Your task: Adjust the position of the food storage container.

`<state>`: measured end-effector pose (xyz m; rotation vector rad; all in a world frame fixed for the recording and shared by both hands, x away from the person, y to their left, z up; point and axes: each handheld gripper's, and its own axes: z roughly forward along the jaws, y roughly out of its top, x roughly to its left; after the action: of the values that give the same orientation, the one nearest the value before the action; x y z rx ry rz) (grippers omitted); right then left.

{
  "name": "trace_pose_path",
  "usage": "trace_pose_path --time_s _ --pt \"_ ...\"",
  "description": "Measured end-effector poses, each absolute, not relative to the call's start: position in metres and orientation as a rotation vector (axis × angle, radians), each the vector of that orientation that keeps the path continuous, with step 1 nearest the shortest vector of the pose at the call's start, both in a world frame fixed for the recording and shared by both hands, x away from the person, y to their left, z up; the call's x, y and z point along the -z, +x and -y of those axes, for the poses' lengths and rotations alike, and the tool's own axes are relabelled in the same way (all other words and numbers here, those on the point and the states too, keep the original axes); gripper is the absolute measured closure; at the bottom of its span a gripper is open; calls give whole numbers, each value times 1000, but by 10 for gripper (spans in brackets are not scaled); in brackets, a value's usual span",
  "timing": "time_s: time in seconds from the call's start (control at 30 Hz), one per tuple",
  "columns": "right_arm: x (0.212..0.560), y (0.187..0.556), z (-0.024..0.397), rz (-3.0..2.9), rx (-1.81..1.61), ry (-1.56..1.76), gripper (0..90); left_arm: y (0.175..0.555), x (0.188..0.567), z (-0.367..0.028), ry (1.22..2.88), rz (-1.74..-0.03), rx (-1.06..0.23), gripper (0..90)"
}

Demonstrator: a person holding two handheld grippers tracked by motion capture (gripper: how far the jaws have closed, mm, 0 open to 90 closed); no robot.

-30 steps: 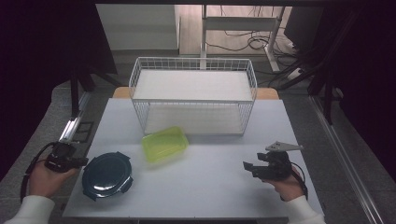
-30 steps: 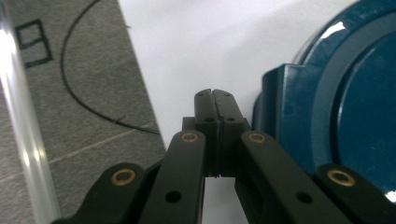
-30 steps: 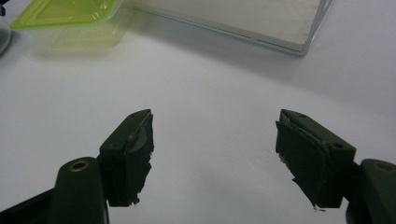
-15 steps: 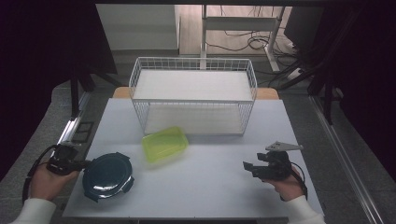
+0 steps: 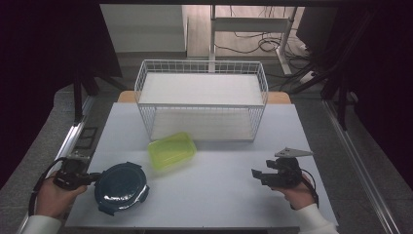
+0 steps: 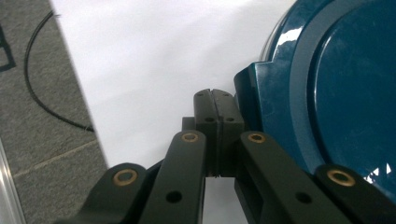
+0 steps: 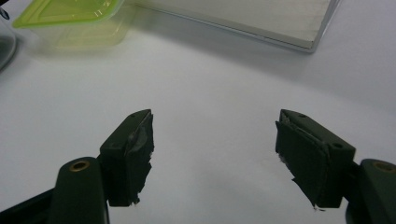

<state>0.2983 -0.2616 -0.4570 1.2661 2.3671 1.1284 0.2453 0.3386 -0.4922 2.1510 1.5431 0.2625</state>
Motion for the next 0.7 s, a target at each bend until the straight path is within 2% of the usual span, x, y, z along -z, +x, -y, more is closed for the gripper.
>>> trace_pose_path --time_s 0.7 --pt "459 300 262 -2370 -1117 1284 277 239 497 -316 2145 -1407 -165 900"
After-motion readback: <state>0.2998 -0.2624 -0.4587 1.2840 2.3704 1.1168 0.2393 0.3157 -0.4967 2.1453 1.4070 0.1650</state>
